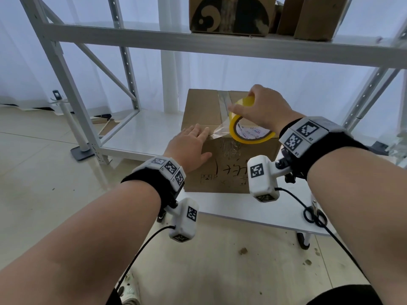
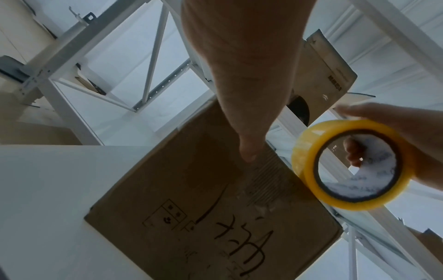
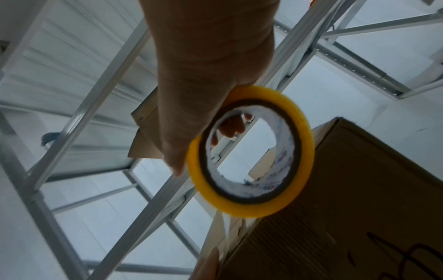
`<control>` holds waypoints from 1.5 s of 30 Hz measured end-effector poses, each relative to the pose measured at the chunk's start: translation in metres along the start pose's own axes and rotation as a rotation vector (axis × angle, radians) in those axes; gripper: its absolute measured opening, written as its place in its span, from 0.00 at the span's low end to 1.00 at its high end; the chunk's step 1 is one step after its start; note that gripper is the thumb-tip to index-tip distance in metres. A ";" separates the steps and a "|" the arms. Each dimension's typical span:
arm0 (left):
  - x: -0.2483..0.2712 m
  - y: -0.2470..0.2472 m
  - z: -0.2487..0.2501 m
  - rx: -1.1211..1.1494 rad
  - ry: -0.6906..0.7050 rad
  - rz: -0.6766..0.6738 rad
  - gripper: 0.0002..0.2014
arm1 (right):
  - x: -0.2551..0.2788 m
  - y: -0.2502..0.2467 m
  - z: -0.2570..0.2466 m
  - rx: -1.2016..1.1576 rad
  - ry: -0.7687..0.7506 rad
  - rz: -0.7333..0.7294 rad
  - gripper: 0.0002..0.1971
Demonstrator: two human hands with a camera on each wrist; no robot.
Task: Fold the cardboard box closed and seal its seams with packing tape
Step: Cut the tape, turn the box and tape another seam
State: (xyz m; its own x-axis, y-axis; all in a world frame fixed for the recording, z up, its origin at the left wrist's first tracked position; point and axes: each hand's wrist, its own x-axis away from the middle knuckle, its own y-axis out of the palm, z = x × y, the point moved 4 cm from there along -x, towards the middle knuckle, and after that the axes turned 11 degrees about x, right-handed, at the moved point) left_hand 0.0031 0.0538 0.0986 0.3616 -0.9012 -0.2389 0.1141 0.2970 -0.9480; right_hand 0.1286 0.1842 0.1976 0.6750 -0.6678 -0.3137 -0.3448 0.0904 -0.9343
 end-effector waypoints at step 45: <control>-0.002 -0.010 -0.008 -0.043 -0.160 -0.150 0.33 | 0.015 -0.004 -0.005 0.123 0.062 0.046 0.24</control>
State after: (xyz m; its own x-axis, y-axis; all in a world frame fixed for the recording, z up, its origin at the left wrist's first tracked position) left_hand -0.0061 0.0505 0.1074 0.4862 -0.8717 -0.0611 0.1394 0.1464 -0.9794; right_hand 0.1369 0.1708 0.1978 0.6171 -0.7052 -0.3491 -0.2892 0.2094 -0.9341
